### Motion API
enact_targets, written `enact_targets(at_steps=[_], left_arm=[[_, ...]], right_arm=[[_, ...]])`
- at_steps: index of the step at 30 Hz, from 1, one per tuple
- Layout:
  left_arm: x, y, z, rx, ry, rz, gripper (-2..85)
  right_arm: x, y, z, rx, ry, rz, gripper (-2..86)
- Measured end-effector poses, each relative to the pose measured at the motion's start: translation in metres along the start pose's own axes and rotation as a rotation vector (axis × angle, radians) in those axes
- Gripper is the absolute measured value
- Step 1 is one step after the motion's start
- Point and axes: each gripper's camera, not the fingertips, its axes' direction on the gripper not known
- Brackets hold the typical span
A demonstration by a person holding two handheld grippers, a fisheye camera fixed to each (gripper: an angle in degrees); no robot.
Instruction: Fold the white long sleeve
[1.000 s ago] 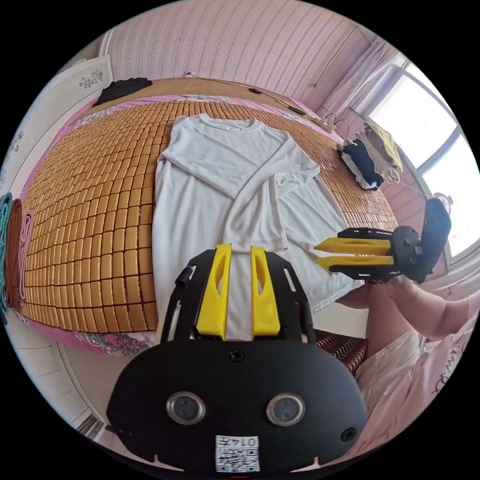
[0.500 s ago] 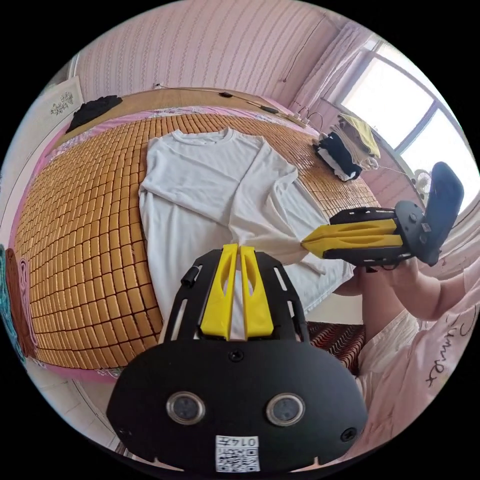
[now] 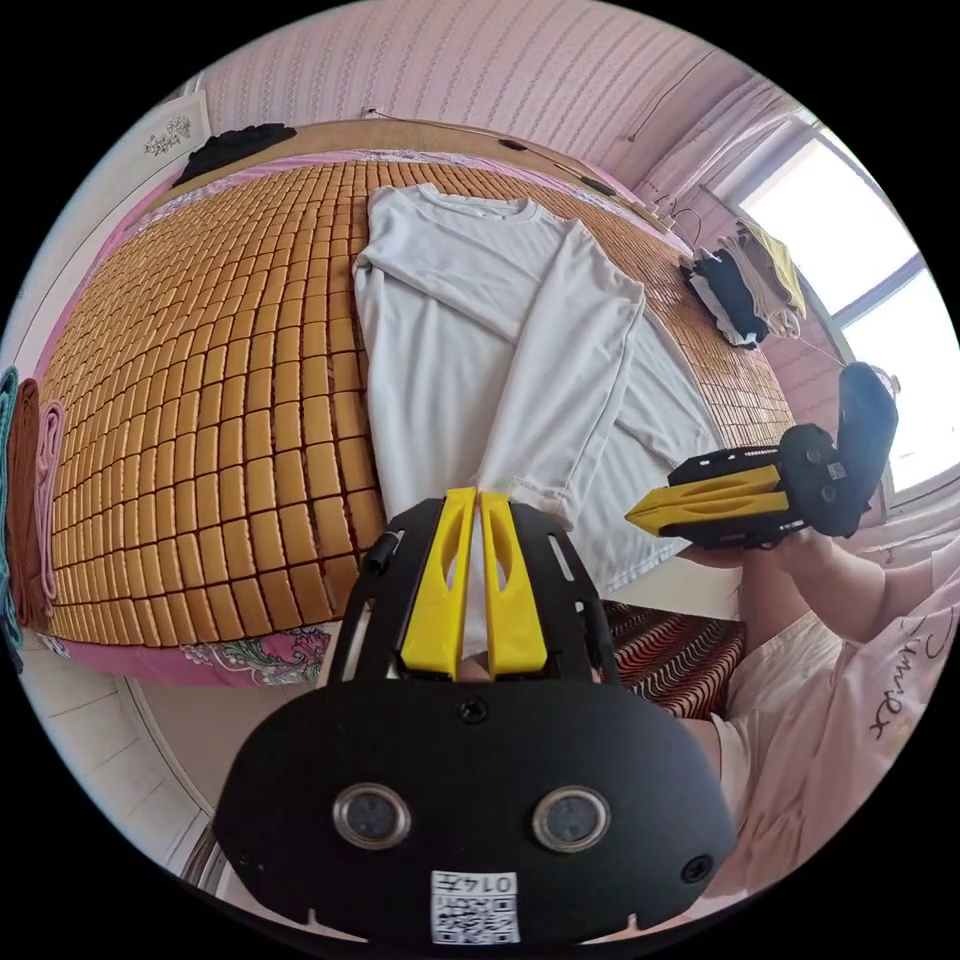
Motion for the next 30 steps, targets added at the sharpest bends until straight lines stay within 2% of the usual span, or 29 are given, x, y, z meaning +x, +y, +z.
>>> enact_targets(at_steps=[6,8,12,16,20,25,30], left_arm=[[-0.020,0.000,0.002,0.037,-0.067,-0.109,-0.8],[-0.013,0.000,-0.004,0.071,-0.057,-0.070,-0.4],[0.027,-0.007,0.015,0.041,0.097,0.034,4.0],[0.050,-0.023,0.055,-0.058,-0.042,0.108,0.8],[0.052,-0.023,0.050,-0.111,-0.006,0.164,-0.5],[0.044,-0.018,0.065,-0.178,0.023,0.151,0.3],[0.024,-0.025,0.040,-0.126,0.100,0.152,2.3]], right_arm=[[0.018,0.006,-0.017,0.047,0.104,0.021,1.2],[0.017,0.001,-0.017,0.056,0.116,-0.005,2.6],[0.022,-0.017,-0.016,0.076,0.131,-0.015,4.5],[0.047,-0.022,-0.025,0.076,0.037,0.043,5.6],[0.071,-0.005,-0.043,0.081,0.065,0.092,5.6],[0.102,0.015,-0.052,0.077,0.004,0.177,5.7],[0.143,0.026,-0.079,0.094,0.112,0.178,6.3]])
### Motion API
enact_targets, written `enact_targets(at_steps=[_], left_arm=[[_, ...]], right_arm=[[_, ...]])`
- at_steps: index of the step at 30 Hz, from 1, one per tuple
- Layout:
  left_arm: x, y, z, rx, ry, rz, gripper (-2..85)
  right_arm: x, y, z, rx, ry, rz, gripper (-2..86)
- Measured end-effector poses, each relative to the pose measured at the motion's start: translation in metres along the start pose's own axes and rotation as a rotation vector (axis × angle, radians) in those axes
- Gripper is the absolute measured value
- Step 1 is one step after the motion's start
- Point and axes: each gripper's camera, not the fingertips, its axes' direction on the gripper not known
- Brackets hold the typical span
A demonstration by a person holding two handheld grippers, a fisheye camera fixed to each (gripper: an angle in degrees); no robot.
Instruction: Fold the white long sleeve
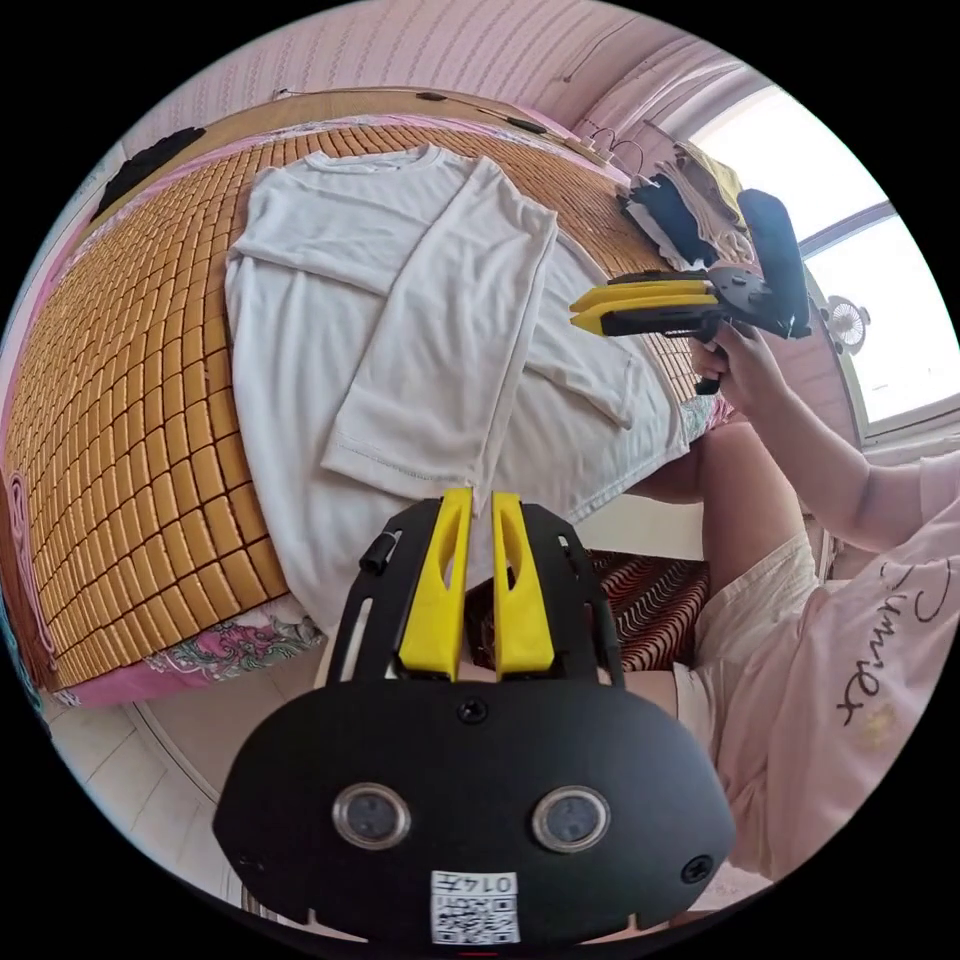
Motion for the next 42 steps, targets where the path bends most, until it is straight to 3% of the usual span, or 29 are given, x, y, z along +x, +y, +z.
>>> enact_targets(at_steps=[6,12,17,20,22,25,31,36,38,42], left_arm=[[-0.067,-0.038,-0.050,0.159,-0.121,0.020,1.3],[-0.158,-0.143,-0.051,0.353,-0.056,-0.082,6.0],[-0.195,-0.216,-0.025,0.365,-0.045,-0.214,8.2],[-0.216,-0.243,-0.002,0.347,-0.072,-0.308,8.3],[-0.231,-0.260,0.017,0.261,-0.051,-0.370,5.1],[-0.243,-0.266,0.014,0.291,0.082,-0.383,1.5],[-0.219,-0.243,-0.039,0.451,0.101,-0.252,-0.1],[-0.172,-0.173,-0.086,0.512,0.134,-0.101,-0.2],[-0.152,-0.133,-0.097,0.499,0.127,-0.057,-0.1],[-0.102,-0.030,-0.079,0.281,0.078,-0.043,-0.4]], right_arm=[[0.102,-0.038,-0.029,0.055,0.265,0.086,11.9],[0.206,-0.097,-0.016,0.074,0.216,0.257,8.7],[0.260,-0.124,0.005,0.058,0.239,0.356,11.0],[0.290,-0.127,0.021,-0.021,0.219,0.423,2.5],[0.304,-0.123,0.013,0.042,0.180,0.469,1.2],[0.327,-0.116,-0.003,0.112,0.131,0.518,0.2],[0.331,-0.092,-0.049,0.224,0.094,0.491,-0.3],[0.260,-0.027,-0.124,0.375,0.020,0.303,-0.3],[0.227,0.009,-0.142,0.378,-0.004,0.234,-0.2],[0.160,0.101,-0.132,0.216,-0.043,0.234,-0.2]])
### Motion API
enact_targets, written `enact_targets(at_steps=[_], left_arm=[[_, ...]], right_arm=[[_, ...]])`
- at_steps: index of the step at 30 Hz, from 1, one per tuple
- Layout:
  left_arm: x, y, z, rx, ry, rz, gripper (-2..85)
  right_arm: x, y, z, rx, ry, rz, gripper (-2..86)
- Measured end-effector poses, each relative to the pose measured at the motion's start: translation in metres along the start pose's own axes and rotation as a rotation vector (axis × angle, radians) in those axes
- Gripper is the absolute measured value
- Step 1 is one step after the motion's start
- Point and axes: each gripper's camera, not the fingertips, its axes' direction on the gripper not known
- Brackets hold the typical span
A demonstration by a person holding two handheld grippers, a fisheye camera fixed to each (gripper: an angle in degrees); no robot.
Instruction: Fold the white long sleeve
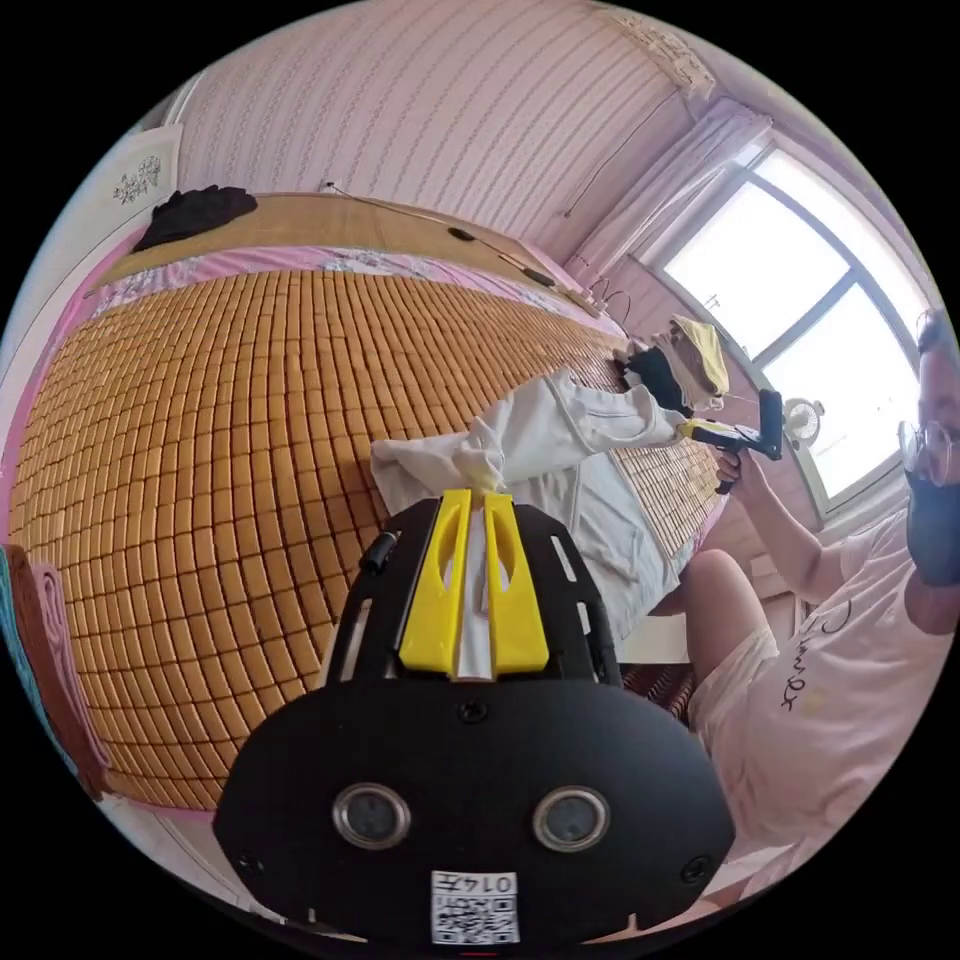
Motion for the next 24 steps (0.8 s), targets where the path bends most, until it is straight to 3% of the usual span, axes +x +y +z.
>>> enact_targets(at_steps=[5,13,18,21,24], left_arm=[[0.021,0.096,0.054,-0.206,-0.078,-0.119,-0.9],[0.057,0.102,0.021,-0.089,-0.079,-0.148,-0.9],[0.070,0.111,0.023,-0.183,-0.228,-0.230,0.5],[0.117,0.112,0.010,-0.173,-0.370,-0.104,1.3],[0.176,0.111,0.019,-0.176,-0.303,0.042,2.7]], right_arm=[[-0.022,0.099,0.066,-0.242,-0.023,0.160,0.1],[-0.053,0.104,0.041,-0.090,0.032,0.168,0.7],[-0.067,0.114,0.073,-0.335,0.099,0.117,4.5],[-0.084,0.114,0.073,-0.343,0.188,0.091,5.8],[-0.115,0.094,0.077,-0.252,0.210,0.026,7.5]])
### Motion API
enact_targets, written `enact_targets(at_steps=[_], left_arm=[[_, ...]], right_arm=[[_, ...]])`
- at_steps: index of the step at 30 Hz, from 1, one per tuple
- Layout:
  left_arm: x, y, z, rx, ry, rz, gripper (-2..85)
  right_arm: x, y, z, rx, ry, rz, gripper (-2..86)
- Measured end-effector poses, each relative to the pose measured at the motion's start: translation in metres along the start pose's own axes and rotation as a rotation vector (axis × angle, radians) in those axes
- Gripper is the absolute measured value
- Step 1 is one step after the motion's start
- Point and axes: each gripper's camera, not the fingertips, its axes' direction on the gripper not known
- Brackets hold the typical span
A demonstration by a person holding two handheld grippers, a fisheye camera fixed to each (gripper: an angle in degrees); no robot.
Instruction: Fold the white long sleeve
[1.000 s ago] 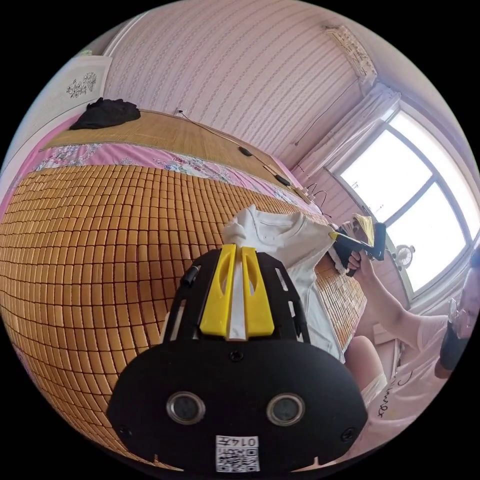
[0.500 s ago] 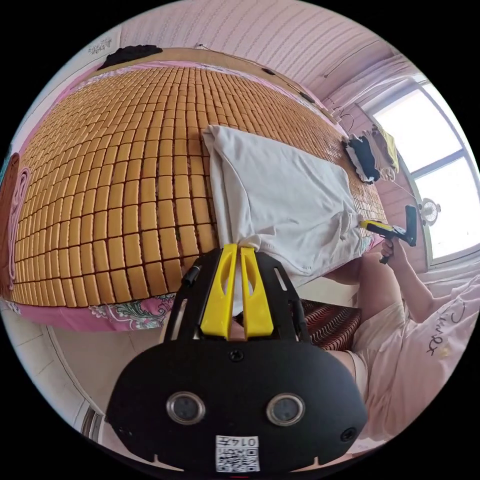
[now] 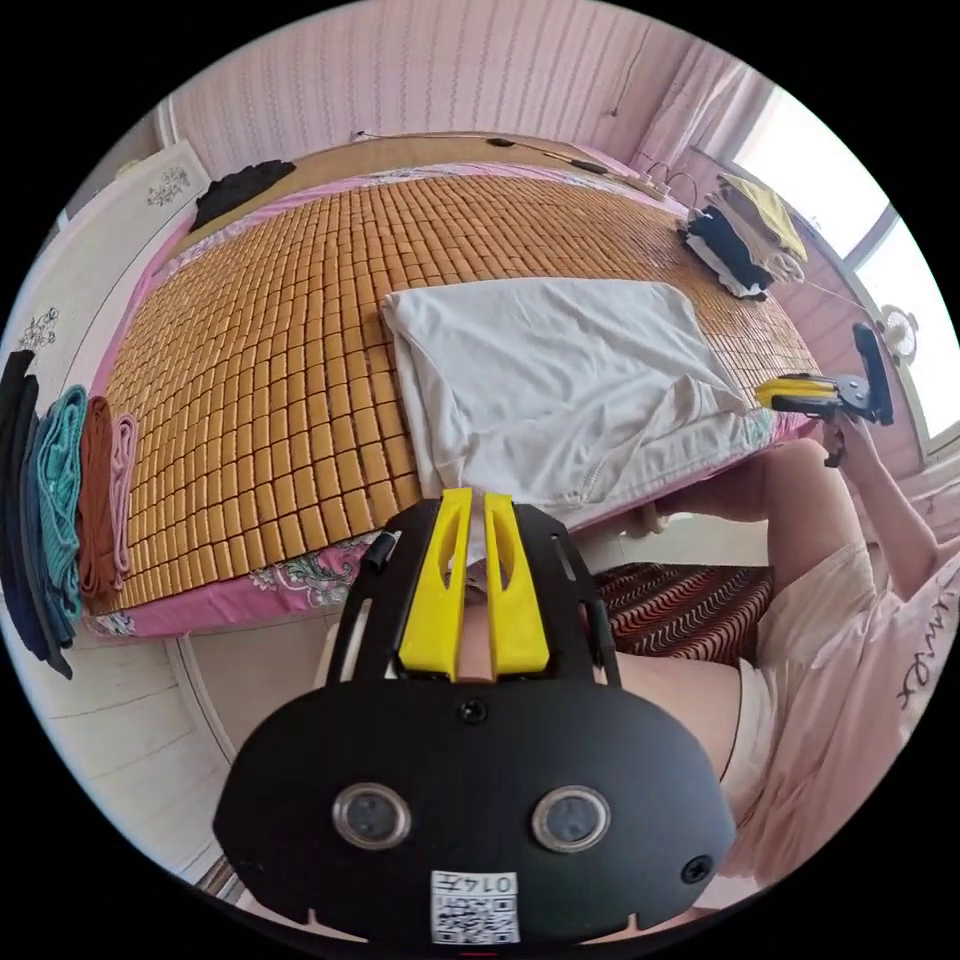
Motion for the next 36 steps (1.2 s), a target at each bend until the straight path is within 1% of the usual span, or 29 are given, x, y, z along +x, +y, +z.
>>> enact_targets(at_steps=[1,3,5,6,8,9,10,11,14,18,22,24,26,29,31,32,34,36], left_arm=[[0.024,-0.004,0.006,0.004,0.068,0.044,4.2],[0.057,-0.013,0.022,-0.007,0.102,0.099,5.9],[0.082,-0.024,0.040,-0.048,0.033,0.128,6.7],[0.094,-0.030,0.048,-0.045,-0.011,0.142,6.8],[0.104,-0.037,0.059,-0.069,-0.016,0.155,6.2],[0.108,-0.040,0.067,-0.120,-0.004,0.170,5.4],[0.111,-0.039,0.072,-0.159,-0.002,0.192,2.6],[0.112,-0.038,0.071,-0.158,-0.002,0.198,1.1],[0.117,-0.033,0.063,-0.141,0.006,0.207,0.3],[0.134,-0.027,0.059,-0.170,-0.020,0.264,2.2],[0.141,-0.019,0.057,-0.263,-0.002,0.286,4.5],[0.142,-0.014,0.051,-0.277,-0.027,0.285,4.9],[0.146,-0.009,0.039,-0.244,-0.044,0.302,4.7],[0.155,-0.016,0.020,-0.079,0.004,0.328,3.2],[0.166,-0.036,0.020,0.063,0.015,0.323,0.0],[0.169,-0.042,0.023,0.081,0.006,0.318,-0.3],[0.178,-0.064,0.040,0.109,0.001,0.298,-0.8],[0.179,-0.069,0.054,0.093,0.028,0.269,-0.9]], right_arm=[[-0.007,-0.006,0.001,0.017,-0.009,-0.012,8.0],[-0.031,-0.035,0.016,0.060,-0.059,-0.034,12.8],[-0.045,-0.058,0.036,0.042,-0.101,-0.042,15.0],[-0.052,-0.070,0.050,0.004,-0.121,-0.050,14.7],[-0.062,-0.081,0.065,-0.038,-0.142,-0.082,11.1],[-0.069,-0.082,0.069,-0.057,-0.121,-0.100,7.4],[-0.073,-0.082,0.070,-0.064,-0.099,-0.111,5.5],[-0.080,-0.078,0.070,-0.076,-0.071,-0.138,4.9],[-0.094,-0.067,0.076,-0.149,-0.130,-0.199,4.4],[-0.108,-0.061,0.090,-0.246,-0.111,-0.226,5.0],[-0.119,-0.073,0.096,-0.274,-0.097,-0.233,5.4],[-0.133,-0.089,0.094,-0.263,-0.064,-0.271,4.8],[-0.147,-0.105,0.093,-0.255,-0.005,-0.319,3.4],[-0.171,-0.144,0.097,-0.205,0.123,-0.403,0.2],[-0.183,-0.177,0.104,-0.171,0.195,-0.420,-0.5],[-0.192,-0.202,0.110,-0.168,0.214,-0.448,-0.7],[-0.205,-0.244,0.120,-0.181,0.189,-0.491,-0.8],[-0.219,-0.298,0.134,-0.213,0.131,-0.511,-0.9]])
